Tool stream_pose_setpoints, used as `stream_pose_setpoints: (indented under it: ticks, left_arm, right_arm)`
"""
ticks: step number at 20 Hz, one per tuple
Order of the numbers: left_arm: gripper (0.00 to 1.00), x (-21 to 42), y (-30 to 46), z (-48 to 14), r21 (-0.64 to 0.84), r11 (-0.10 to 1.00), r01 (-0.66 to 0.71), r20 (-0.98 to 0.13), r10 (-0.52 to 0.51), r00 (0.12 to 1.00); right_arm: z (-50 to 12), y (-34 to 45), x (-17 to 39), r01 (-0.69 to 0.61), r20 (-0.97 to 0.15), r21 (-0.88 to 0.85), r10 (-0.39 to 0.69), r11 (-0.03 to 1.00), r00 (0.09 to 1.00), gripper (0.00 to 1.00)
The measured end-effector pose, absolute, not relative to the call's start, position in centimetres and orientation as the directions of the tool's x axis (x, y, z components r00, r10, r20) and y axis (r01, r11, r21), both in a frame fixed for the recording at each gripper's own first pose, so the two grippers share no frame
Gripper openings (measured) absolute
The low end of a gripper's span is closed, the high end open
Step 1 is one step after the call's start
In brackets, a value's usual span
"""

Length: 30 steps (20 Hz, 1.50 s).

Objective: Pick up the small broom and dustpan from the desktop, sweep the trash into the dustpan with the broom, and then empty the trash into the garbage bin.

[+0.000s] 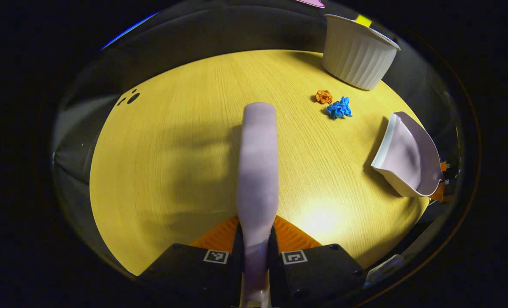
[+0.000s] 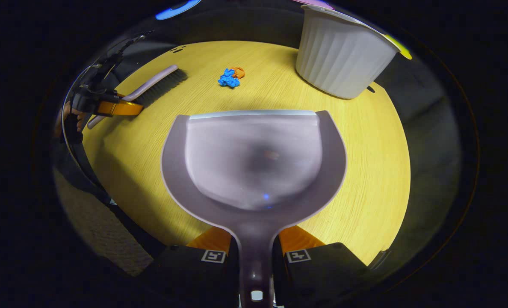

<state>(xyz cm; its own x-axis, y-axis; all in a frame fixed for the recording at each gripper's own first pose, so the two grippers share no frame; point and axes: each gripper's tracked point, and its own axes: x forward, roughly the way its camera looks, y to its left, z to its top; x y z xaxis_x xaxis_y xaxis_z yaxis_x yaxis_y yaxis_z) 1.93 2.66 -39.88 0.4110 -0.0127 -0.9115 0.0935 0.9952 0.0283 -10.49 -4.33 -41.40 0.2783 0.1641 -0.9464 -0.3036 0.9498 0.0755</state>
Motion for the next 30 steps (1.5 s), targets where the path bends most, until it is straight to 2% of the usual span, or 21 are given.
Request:
stream_pose_setpoints:
  ticks: [4, 10, 15, 16, 17, 18, 22, 24, 26, 29, 30]
  left_arm:
    - [0.29, 4.1, 2.5, -38.2, 0.054, 0.992, 0.118, -0.887, -0.007, 0.461]
    - [0.28, 10.1, -0.4, -36.5, 0.065, 0.981, 0.182, -0.848, -0.042, 0.528]
    - [0.28, 13.8, -2.6, -36.8, 0.088, 0.955, 0.285, -0.843, -0.08, 0.531]
    - [0.28, 14.3, -3.1, -37.2, 0.085, 0.949, 0.303, -0.848, -0.091, 0.522]
    - [0.28, 14.6, -3.3, -37.7, 0.084, 0.943, 0.323, -0.854, -0.099, 0.511]
    - [0.28, 14.7, -3.7, -38.2, 0.082, 0.934, 0.347, -0.861, -0.109, 0.497]
    - [0.28, 14.6, -6.5, -38.4, 0.037, 0.889, 0.457, -0.869, -0.197, 0.455]
    - [0.28, 13.3, -8.4, -38.3, -0.014, 0.855, 0.519, -0.871, -0.265, 0.413]
    - [0.28, 11.9, -10.7, -38.1, -0.077, 0.813, 0.577, -0.87, -0.338, 0.36]
    - [0.28, 9.5, -13.0, -37.5, -0.17, 0.757, 0.631, -0.864, -0.422, 0.273]
    - [0.28, 8.8, -13.8, -37.3, -0.203, 0.74, 0.641, -0.858, -0.45, 0.247]
  right_arm:
    - [-40.6, -3.4, -10.6, -0.365, -0.966, 0.1, 0.179, 0.926, 0.189, 0.36]
    - [-40.4, -3.1, -9.0, -0.435, -0.972, 0.086, 0.172, 0.896, 0.163, 0.36]
    - [-40.7, -3.2, -8.5, -0.433, -0.972, 0.106, 0.186, 0.895, 0.147, 0.36]
    - [-40.8, -3.1, -8.4, -0.43, -0.971, 0.108, 0.188, 0.896, 0.147, 0.4]
    - [-40.8, -3.1, -8.3, -0.43, -0.971, 0.108, 0.188, 0.896, 0.146, 0.33]
    - [-40.8, -3.2, -8.2, -0.431, -0.971, 0.109, 0.189, 0.896, 0.147, 0.36]
    - [-40.7, -3.3, -7.8, -0.444, -0.97, 0.109, 0.193, 0.89, 0.149, 0.36]
    - [-41.0, -3.6, -8.1, -0.449, -0.969, 0.111, 0.196, 0.887, 0.149, 0.33]
    - [-41.0, -3.6, -8.1, -0.456, -0.968, 0.112, 0.2, 0.883, 0.15, 0.36]
    - [-41.3, -3.9, -8.4, -0.468, -0.968, 0.11, 0.202, 0.877, 0.15, 0.36]
    - [-41.4, -4.0, -8.4, -0.47, -0.967, 0.11, 0.203, 0.876, 0.153, 0.33]
